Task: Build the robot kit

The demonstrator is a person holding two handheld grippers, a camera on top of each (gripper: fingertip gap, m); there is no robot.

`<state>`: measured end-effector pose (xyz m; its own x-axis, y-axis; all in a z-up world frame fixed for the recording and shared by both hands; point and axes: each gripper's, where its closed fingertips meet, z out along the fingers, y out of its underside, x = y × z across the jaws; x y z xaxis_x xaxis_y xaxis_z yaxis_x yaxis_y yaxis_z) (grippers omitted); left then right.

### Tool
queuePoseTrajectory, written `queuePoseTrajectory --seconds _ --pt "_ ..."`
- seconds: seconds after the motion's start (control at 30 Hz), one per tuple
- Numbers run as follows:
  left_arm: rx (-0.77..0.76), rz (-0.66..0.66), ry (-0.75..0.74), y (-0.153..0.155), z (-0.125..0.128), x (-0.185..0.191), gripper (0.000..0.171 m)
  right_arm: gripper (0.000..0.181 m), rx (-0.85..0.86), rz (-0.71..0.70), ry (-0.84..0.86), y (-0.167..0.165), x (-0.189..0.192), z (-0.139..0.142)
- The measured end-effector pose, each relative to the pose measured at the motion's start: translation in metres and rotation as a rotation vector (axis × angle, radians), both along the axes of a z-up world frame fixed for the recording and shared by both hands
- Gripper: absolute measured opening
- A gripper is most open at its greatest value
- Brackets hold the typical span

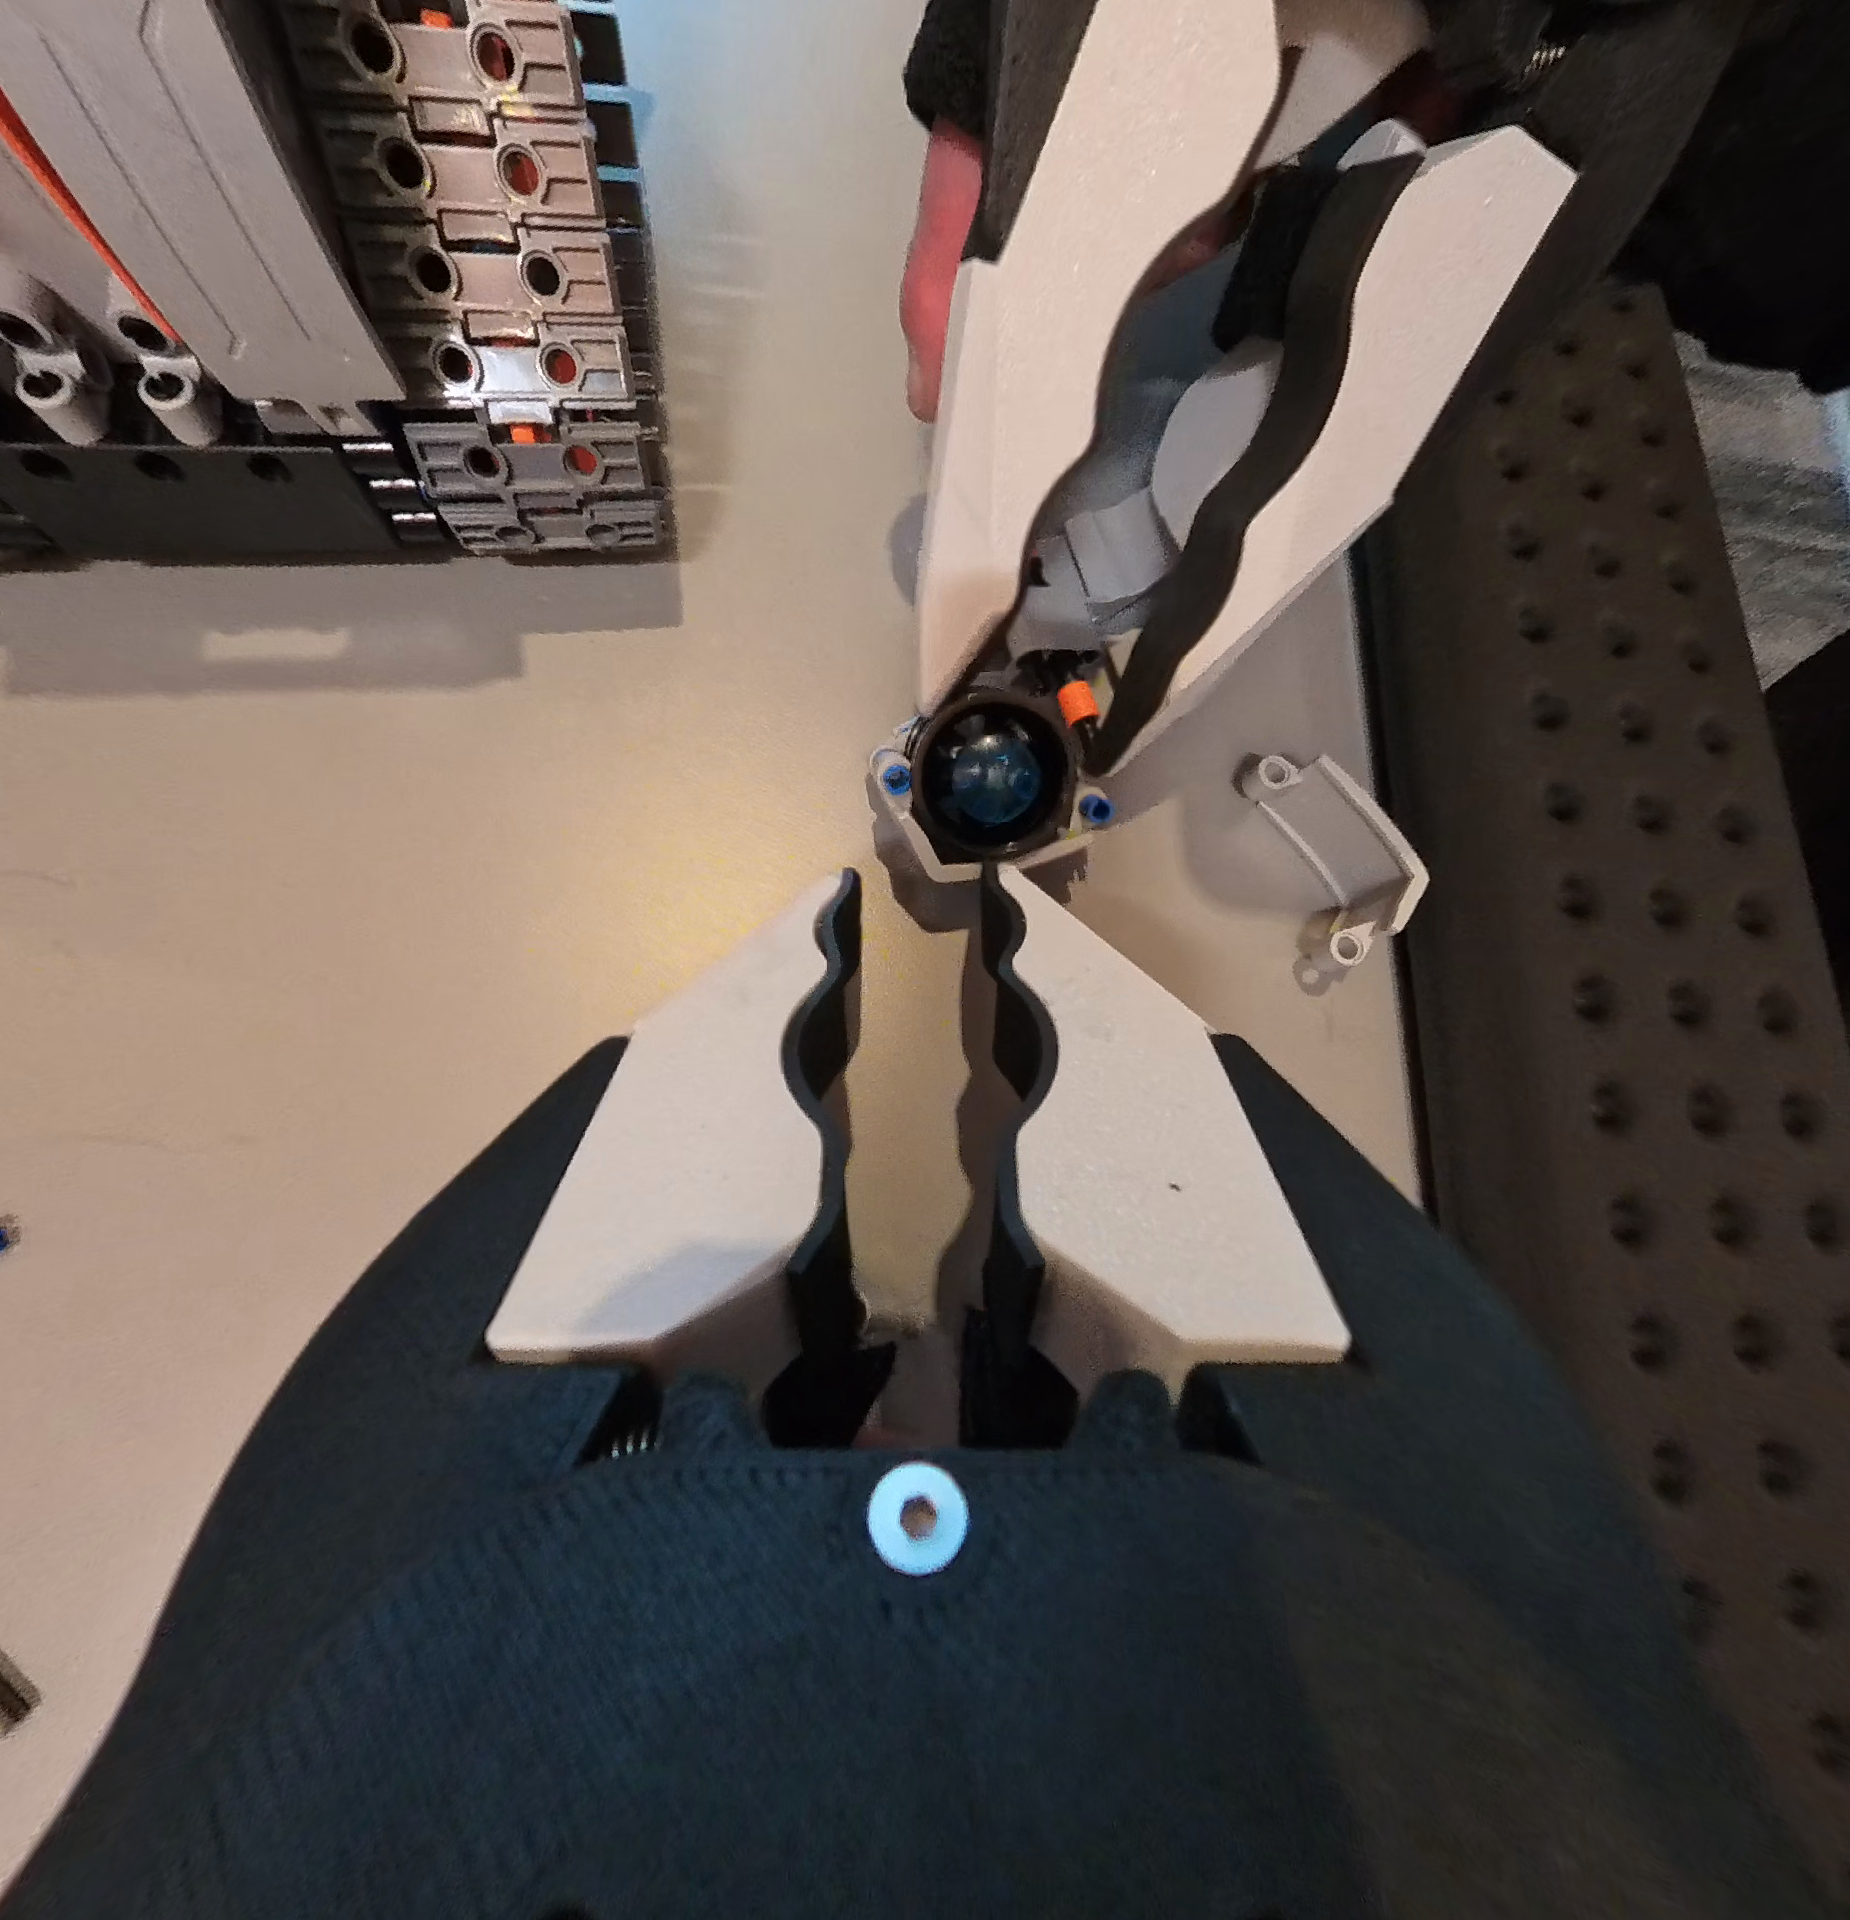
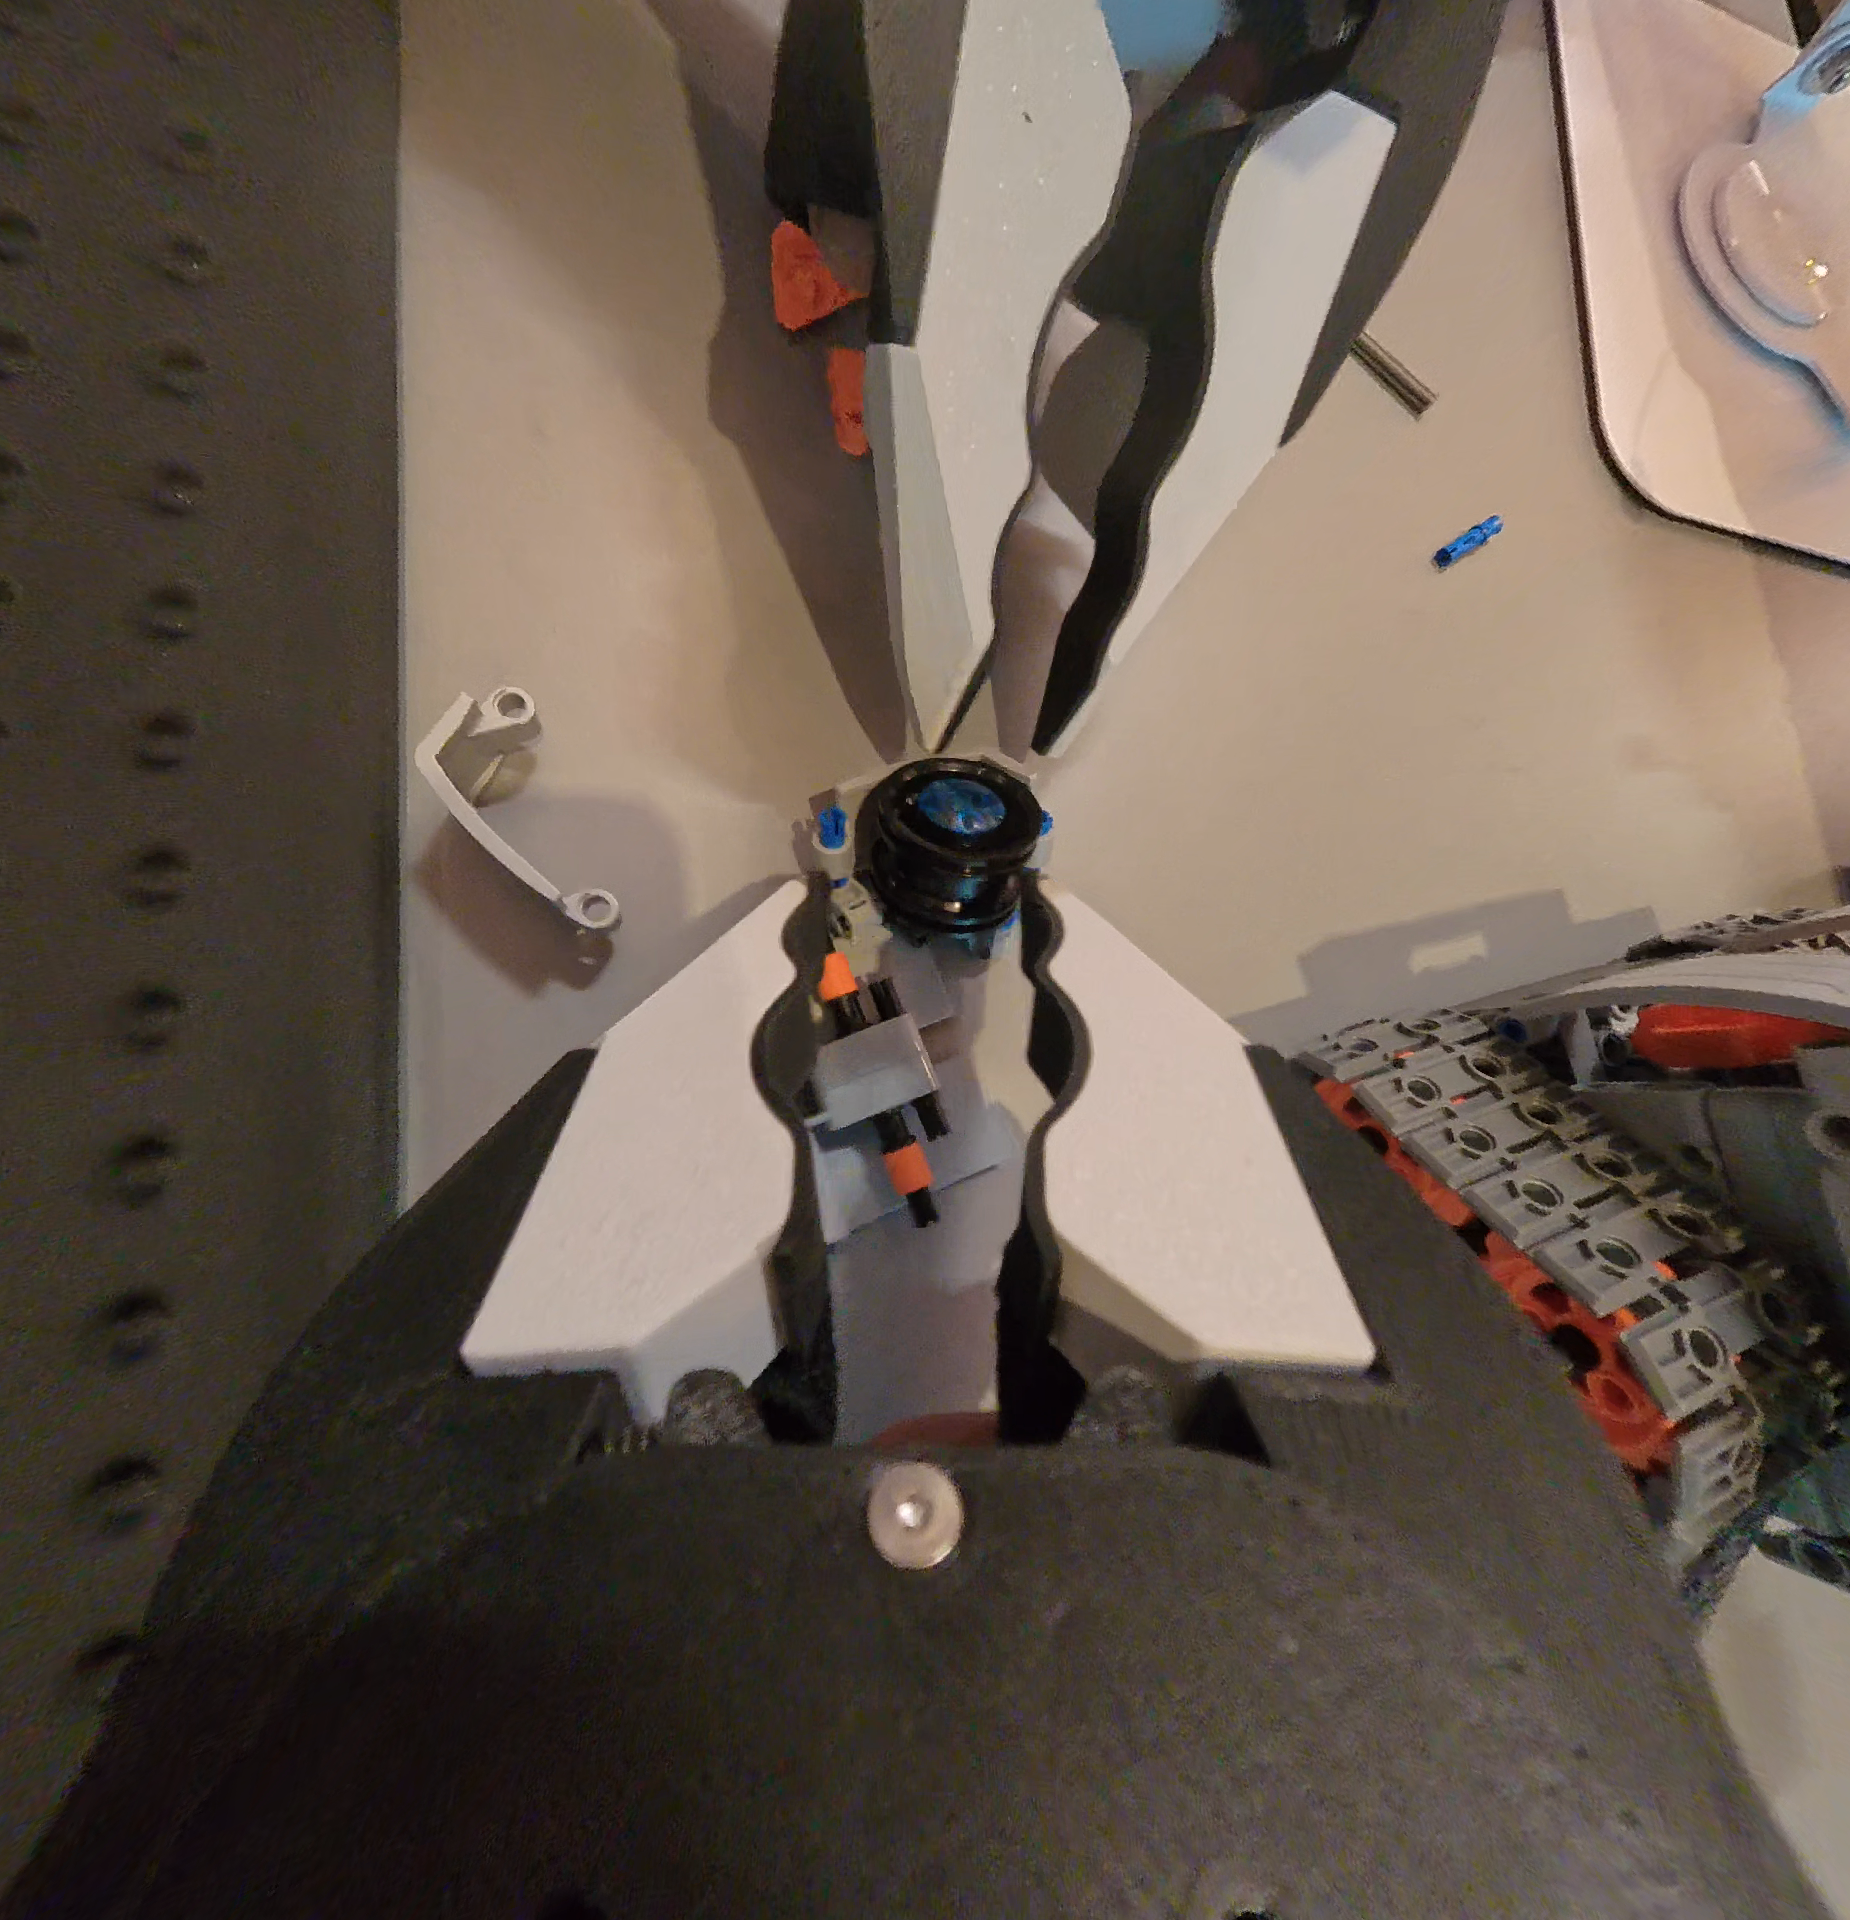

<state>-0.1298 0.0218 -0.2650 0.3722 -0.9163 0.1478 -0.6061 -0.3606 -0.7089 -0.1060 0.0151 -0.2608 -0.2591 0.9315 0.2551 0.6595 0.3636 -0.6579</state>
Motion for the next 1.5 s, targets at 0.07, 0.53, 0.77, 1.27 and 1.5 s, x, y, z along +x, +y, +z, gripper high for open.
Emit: queuePoseTrajectory --seconds 0.07,0.53,0.77,1.27,1.5 --pt "0.026 -0.027 0.011 -0.002 -0.001 0.002 0.023 0.045 0.010 -0.026 0.014 0.006 0.000 0.003" --pt "0.121 -0.049 0.057 -0.004 -0.001 0.005 0.029 0.026 -0.030 -0.056 0.066 0.008 -0.010 0.009" --pt "0.378 0.017 -0.025 0.007 0.033 0.015 0.053 0.026 -0.206 -0.111 0.292 0.018 -0.012 0.049" --pt "0.519 0.121 -0.217 0.016 0.079 0.026 0.050 0.024 -0.429 -0.100 0.534 0.016 -0.014 0.096" --pt "0.498 0.096 -0.184 0.013 0.079 0.026 0.051 0.022 -0.407 -0.093 0.533 0.016 -0.014 0.098"
